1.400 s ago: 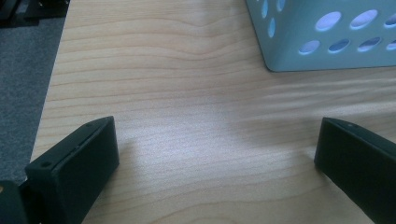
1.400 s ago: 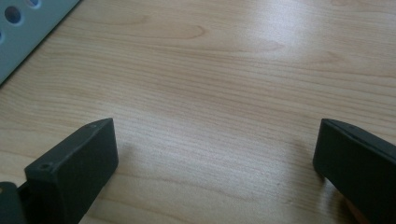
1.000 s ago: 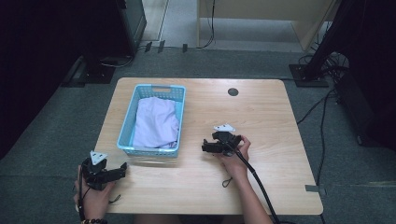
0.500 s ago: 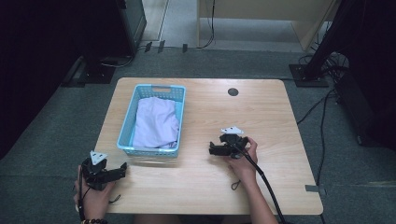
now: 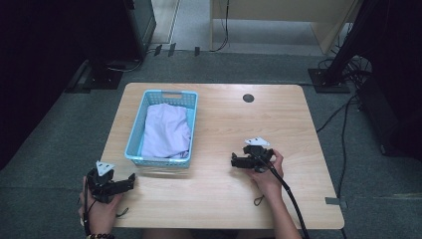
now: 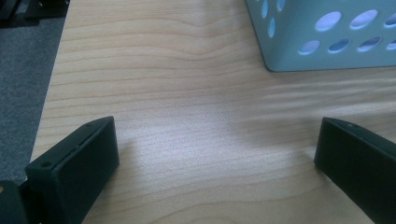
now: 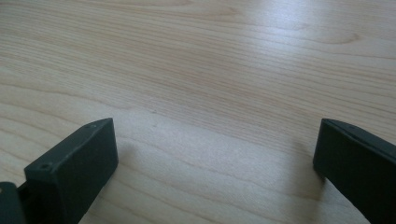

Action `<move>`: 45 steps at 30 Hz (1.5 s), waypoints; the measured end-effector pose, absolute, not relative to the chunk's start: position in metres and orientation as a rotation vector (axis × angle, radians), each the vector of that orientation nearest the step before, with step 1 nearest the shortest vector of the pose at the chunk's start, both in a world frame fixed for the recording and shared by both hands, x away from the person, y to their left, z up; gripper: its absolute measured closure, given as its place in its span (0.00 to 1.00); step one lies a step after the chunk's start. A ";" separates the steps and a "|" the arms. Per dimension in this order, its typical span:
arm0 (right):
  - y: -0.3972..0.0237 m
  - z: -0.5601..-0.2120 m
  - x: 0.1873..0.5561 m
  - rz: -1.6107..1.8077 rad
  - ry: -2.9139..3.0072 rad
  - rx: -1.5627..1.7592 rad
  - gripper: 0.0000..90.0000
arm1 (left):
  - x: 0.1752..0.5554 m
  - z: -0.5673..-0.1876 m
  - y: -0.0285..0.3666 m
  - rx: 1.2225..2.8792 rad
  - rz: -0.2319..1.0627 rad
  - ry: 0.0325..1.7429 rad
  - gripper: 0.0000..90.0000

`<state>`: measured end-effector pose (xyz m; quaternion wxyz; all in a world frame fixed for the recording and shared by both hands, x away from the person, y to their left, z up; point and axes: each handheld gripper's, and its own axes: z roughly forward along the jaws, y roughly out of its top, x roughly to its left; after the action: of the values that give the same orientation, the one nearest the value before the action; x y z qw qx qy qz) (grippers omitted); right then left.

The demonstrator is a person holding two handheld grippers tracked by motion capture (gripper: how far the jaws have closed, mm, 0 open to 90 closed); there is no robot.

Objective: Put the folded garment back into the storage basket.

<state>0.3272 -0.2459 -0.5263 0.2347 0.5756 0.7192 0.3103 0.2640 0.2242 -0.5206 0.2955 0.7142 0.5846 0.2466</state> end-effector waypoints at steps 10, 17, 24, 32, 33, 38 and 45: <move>-0.259 -0.527 0.322 0.845 1.954 1.595 0.00 | 0.264 -0.521 0.224 1.900 0.656 1.555 0.00; -0.270 -0.527 0.318 0.837 1.934 1.615 0.00 | 0.264 -0.521 0.224 1.900 0.656 1.556 0.00; -0.275 -0.527 0.316 0.832 1.927 1.619 0.00 | 0.264 -0.521 0.224 1.900 0.656 1.555 0.00; -0.282 -0.527 0.312 0.827 1.912 1.634 0.00 | 0.264 -0.521 0.224 1.901 0.656 1.555 0.00; -0.283 -0.527 0.312 0.827 1.909 1.636 0.00 | 0.264 -0.521 0.224 1.901 0.656 1.555 0.00; -0.287 -0.527 0.309 0.821 1.899 1.644 0.00 | 0.264 -0.521 0.224 1.901 0.656 1.555 0.00; -0.291 -0.527 0.307 0.818 1.893 1.649 0.00 | 0.264 -0.521 0.224 1.900 0.656 1.556 0.00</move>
<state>0.3066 -0.2913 -0.5268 0.2478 0.6050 0.6946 0.3001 0.2640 0.2242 -0.5206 0.2956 0.7141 0.5847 0.2466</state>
